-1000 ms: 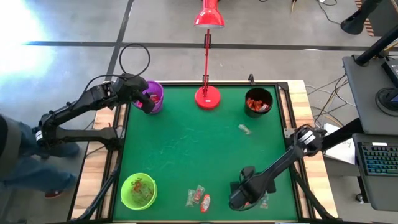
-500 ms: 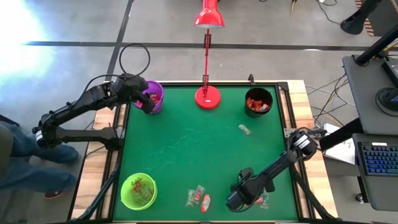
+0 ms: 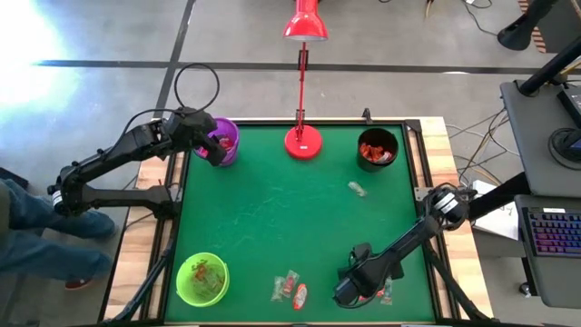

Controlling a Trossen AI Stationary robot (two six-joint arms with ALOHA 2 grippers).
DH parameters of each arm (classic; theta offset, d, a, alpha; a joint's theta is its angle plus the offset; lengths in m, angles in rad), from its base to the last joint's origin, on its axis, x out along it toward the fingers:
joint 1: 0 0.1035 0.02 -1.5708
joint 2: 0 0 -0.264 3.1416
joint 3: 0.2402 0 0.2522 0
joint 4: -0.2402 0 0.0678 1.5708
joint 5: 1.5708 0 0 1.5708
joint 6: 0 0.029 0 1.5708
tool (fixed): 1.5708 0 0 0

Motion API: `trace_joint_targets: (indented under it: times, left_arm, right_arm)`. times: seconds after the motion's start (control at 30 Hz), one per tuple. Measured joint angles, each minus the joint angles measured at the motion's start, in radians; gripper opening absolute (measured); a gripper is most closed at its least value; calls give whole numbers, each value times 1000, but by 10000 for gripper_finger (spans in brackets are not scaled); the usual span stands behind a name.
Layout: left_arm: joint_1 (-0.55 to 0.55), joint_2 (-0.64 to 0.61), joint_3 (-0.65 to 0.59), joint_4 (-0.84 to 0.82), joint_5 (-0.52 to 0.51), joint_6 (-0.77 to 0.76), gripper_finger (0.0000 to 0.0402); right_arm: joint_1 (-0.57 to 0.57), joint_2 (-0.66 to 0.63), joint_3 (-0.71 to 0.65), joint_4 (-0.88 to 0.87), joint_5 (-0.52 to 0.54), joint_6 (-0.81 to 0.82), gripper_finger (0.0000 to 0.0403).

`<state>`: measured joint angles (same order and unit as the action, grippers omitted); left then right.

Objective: Sort candy
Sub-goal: Put the orange chocolate into the black bucket

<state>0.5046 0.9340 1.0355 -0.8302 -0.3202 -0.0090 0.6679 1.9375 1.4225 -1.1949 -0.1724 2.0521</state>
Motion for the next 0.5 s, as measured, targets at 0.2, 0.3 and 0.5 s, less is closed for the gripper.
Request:
trace_joint_targets:
  times: [0.2,0.3,0.5]
  left_arm:
    - [0,0,0,0,-1,-1,129]
    - [0,0,0,1,-2,-2,129]
    - [0,0,0,6,-1,-3,129]
  right_arm:
    - [9,-100,11,-57,148,90,9]
    - [9,-157,11,-99,233,108,9]
    - [-4,-265,11,-219,385,112,9]
